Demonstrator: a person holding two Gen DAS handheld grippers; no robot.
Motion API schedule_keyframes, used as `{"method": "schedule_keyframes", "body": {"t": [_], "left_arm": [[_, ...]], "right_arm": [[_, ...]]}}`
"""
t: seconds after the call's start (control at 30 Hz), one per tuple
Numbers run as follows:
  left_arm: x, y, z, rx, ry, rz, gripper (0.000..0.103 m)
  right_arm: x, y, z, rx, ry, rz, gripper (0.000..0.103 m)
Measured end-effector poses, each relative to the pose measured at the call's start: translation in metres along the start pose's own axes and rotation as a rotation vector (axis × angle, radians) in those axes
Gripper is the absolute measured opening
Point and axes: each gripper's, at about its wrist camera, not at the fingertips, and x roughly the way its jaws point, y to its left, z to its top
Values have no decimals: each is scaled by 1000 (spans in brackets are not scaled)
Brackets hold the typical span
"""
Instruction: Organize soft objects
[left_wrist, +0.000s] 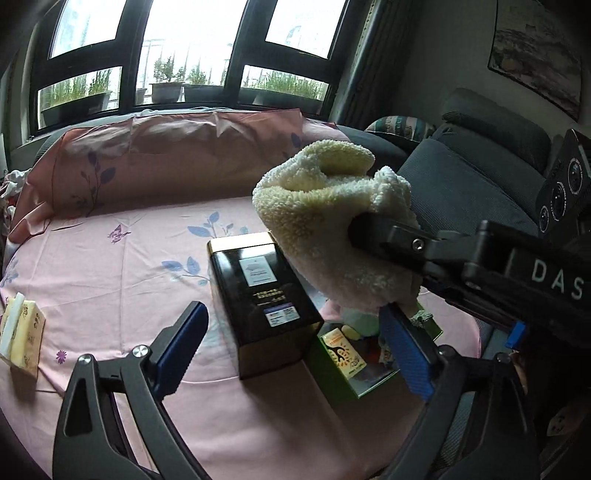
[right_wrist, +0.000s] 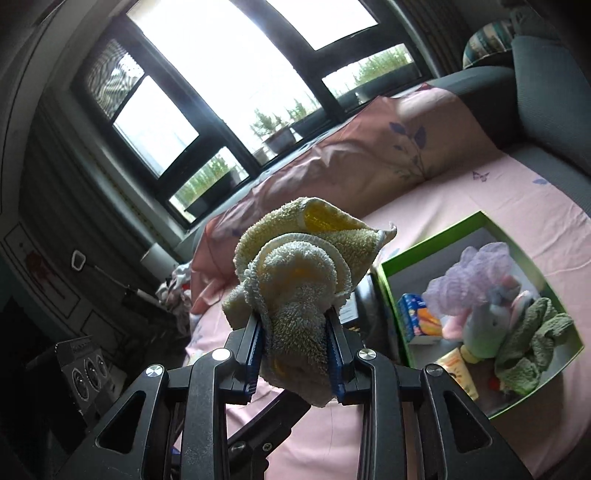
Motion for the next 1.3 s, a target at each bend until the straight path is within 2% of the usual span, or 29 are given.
{"method": "schedule_keyframes", "body": {"t": [0.2,0.37,0.5,0.6,0.67,0.73,0.77,0.93,1.1,1.3], "left_arm": [[37,-47,2,45,49,-46,91],[67,-69,1,73,97,-73,89],[85,-78,-3,83,140,-80,79],[91,-79,-5,79,153,-82,79],[91,-80,-5,78,155,-87,79],[89,-79,-5,77,147,-69,81],[87,-78,-4,74,144,-67,81],[75,-72,-1,48,136,-82,88],[65,-67,2,34,135,-70,88],[56,-61,2,20,139,-89,88]], "right_arm": [[-17,-54,13,125,-44,-96,32],[-17,-88,17,163,-41,-153,32],[0,-120,17,225,27,-192,32],[11,-133,14,253,59,-196,32],[15,-136,13,260,81,-194,39],[17,-137,12,273,95,-194,55],[16,-135,12,265,93,-199,58],[1,-119,14,212,40,-251,84],[-14,-112,16,203,9,-332,84],[-35,-102,19,175,-43,-406,85]]}}
